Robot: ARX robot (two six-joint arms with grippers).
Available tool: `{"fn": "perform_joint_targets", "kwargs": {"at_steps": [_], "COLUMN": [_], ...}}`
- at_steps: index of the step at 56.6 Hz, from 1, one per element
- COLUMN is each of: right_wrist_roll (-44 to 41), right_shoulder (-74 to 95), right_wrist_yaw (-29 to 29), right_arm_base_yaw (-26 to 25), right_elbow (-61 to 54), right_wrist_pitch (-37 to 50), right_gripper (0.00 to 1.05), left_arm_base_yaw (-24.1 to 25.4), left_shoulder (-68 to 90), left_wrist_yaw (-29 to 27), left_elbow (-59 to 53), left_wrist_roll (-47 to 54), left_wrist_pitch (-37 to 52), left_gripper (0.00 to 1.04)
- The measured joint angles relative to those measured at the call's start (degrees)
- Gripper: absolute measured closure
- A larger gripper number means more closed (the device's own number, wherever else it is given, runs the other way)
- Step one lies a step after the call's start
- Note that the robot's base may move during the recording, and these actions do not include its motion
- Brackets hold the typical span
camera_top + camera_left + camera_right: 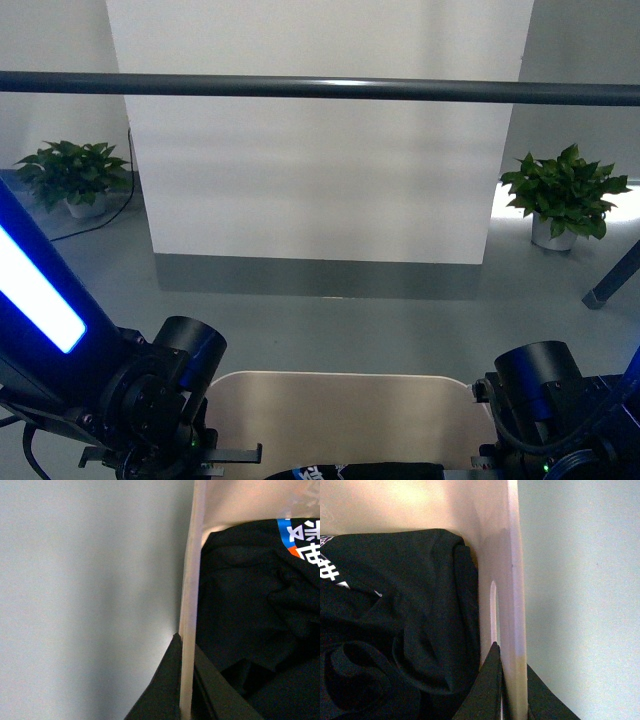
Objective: Move hamper under clothes hanger
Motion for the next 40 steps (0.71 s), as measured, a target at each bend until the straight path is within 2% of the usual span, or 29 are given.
{"fn": "perform_joint_targets", "kwargs": {"at_steps": [8,12,16,20,22,27,40], "right_wrist_roll": [-0.02,-0.04,-0.04,-0.04,-0.04,-0.04,-0.35], "right_shoulder": [0.2,0.24,0.46,0.48,0.48,0.48,-2.82], "right_wrist_yaw": [0.09,-0.09,-0.61,-0.76,-0.7,-0.61,0.76], "right_arm_base_yaw": [0.11,0.15,0.15,0.15,0.15,0.15,-0.57], "right_elbow": [0.11,0.15,0.46,0.52,0.59,0.66,0.02], "right_wrist_pitch": [0.04,0.04,0.04,0.04,0.11,0.26,0.2], "right_gripper": [1.02,0.99,0.87,0.8,0.73,0.62,0.2], "left_arm_base_yaw": [-0.17,-0.17,-0.24,-0.31,-0.31,-0.33,0.0], "left_shoulder": [0.2,0.22,0.22,0.22,0.22,0.17,-4.39], "left_wrist_yaw": [0.85,1.44,1.7,1.9,1.88,1.84,1.7], "left_elbow": [0.0,0.0,0.0,0.0,0.0,0.0,-0.04], "left_wrist_roll": [-0.61,-0.94,-1.25,-1.29,-1.42,-1.66,-1.86], "left_wrist_pitch": [-0.04,-0.17,-0.22,-0.2,-0.2,-0.17,-0.26], "left_gripper": [1.0,0.89,0.76,0.7,0.62,0.52,0.09]}}
